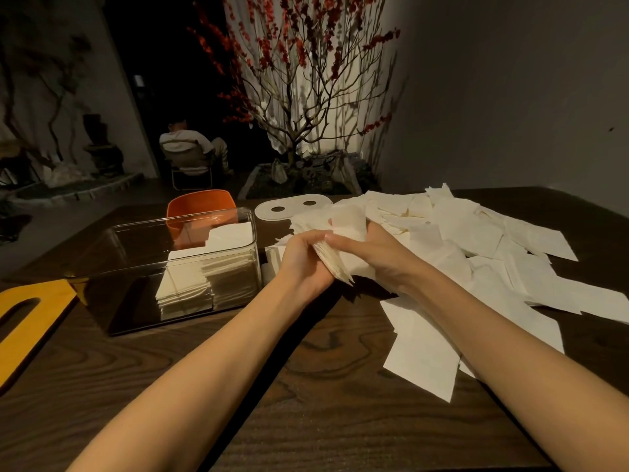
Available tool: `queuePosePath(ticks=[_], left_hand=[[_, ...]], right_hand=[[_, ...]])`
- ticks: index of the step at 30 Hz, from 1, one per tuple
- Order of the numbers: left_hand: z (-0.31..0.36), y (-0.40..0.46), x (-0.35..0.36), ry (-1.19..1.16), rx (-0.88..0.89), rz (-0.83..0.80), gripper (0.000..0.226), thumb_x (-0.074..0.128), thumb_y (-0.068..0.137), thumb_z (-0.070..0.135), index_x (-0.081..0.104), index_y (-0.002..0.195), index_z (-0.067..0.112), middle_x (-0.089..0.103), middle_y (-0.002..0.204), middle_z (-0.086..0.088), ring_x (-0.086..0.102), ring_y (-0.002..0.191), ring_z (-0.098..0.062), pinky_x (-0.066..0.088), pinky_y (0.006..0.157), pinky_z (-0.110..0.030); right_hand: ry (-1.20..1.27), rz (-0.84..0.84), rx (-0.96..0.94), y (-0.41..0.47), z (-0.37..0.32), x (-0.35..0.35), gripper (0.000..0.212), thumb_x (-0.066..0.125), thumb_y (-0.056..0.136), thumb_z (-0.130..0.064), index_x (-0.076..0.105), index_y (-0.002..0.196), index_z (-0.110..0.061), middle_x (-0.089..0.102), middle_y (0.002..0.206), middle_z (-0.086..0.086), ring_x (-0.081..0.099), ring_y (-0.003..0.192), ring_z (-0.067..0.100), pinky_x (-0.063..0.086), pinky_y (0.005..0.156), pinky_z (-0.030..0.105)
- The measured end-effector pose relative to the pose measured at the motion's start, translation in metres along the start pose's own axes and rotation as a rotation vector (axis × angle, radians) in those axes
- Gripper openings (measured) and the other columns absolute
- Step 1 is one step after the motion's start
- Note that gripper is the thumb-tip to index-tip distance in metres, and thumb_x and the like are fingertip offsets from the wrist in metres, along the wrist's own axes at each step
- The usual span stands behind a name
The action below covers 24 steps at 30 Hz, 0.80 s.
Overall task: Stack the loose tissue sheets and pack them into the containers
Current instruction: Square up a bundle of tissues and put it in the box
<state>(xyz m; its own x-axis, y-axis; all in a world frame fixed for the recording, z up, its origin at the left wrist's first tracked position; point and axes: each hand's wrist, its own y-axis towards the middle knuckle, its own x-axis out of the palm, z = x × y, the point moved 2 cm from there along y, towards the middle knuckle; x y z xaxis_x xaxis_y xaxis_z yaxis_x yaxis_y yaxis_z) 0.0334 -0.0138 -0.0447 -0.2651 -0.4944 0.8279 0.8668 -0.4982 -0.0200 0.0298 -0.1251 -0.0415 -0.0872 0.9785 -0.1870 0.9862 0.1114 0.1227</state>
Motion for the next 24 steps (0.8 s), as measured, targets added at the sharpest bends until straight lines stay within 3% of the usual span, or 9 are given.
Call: queuePosePath(ticks=[3, 6, 8, 12, 18, 21, 24], left_hand=[[0.002, -0.003, 0.003, 0.045, 0.012, 0.063, 0.022, 0.037, 0.094, -0.001, 0.059, 0.094, 0.0, 0.06, 0.115, -0.023, 0.049, 0.127, -0.04, 0.037, 0.109, -0.047], [0.003, -0.003, 0.001, 0.053, -0.002, 0.058, 0.021, 0.041, 0.097, 0.004, 0.061, 0.096, -0.001, 0.063, 0.114, -0.024, 0.049, 0.126, -0.04, 0.034, 0.11, -0.05], [0.003, -0.003, 0.0, 0.051, -0.01, 0.051, 0.023, 0.043, 0.098, 0.01, 0.062, 0.097, -0.003, 0.065, 0.11, -0.025, 0.051, 0.124, -0.04, 0.034, 0.11, -0.052], [0.003, -0.001, -0.002, -0.002, -0.024, 0.041, 0.028, 0.043, 0.1, 0.021, 0.059, 0.105, -0.002, 0.061, 0.122, -0.025, 0.05, 0.125, -0.039, 0.035, 0.108, -0.051], [0.001, -0.001, -0.004, 0.016, -0.003, 0.059, 0.026, 0.039, 0.099, 0.017, 0.058, 0.105, 0.001, 0.061, 0.121, -0.023, 0.048, 0.127, -0.04, 0.03, 0.112, -0.052], [0.0, -0.002, -0.005, 0.021, -0.001, 0.082, 0.024, 0.037, 0.098, 0.016, 0.057, 0.1, 0.004, 0.063, 0.114, -0.022, 0.049, 0.127, -0.039, 0.031, 0.112, -0.051], [0.0, -0.001, -0.007, 0.039, 0.003, 0.097, 0.024, 0.035, 0.097, 0.018, 0.055, 0.104, 0.006, 0.06, 0.121, -0.021, 0.047, 0.129, -0.037, 0.031, 0.113, -0.049]], right_hand=[[-0.084, -0.081, -0.04, 0.0, -0.001, 0.004, 0.076, 0.076, 0.071, -0.041, 0.043, 0.137, -0.023, 0.057, 0.126, 0.0, 0.055, 0.116, 0.017, 0.047, 0.101, 0.036], [-0.116, -0.067, -0.029, 0.0, -0.001, 0.006, 0.082, 0.08, 0.067, -0.047, 0.043, 0.137, -0.024, 0.057, 0.125, 0.0, 0.056, 0.115, 0.017, 0.048, 0.1, 0.04], [-0.083, -0.028, -0.004, 0.0, 0.002, 0.003, 0.076, 0.075, 0.069, -0.048, 0.045, 0.136, -0.025, 0.058, 0.125, 0.002, 0.057, 0.114, 0.02, 0.049, 0.099, 0.043], [0.013, 0.061, 0.047, 0.002, 0.006, -0.003, 0.046, 0.067, 0.089, -0.024, 0.049, 0.131, -0.021, 0.06, 0.125, 0.004, 0.059, 0.112, 0.022, 0.05, 0.098, 0.046], [0.003, 0.264, 0.062, 0.006, 0.01, -0.007, 0.055, 0.07, 0.084, -0.013, 0.047, 0.134, -0.017, 0.059, 0.125, 0.005, 0.057, 0.113, 0.024, 0.051, 0.095, 0.046], [0.064, 0.363, 0.147, 0.005, 0.014, -0.014, 0.042, 0.069, 0.086, -0.022, 0.054, 0.124, -0.015, 0.064, 0.116, 0.006, 0.061, 0.105, 0.026, 0.054, 0.089, 0.045], [0.065, 0.424, 0.205, 0.002, 0.016, -0.02, 0.041, 0.066, 0.08, -0.045, 0.054, 0.113, -0.023, 0.066, 0.107, 0.0, 0.062, 0.103, 0.028, 0.053, 0.087, 0.052]])
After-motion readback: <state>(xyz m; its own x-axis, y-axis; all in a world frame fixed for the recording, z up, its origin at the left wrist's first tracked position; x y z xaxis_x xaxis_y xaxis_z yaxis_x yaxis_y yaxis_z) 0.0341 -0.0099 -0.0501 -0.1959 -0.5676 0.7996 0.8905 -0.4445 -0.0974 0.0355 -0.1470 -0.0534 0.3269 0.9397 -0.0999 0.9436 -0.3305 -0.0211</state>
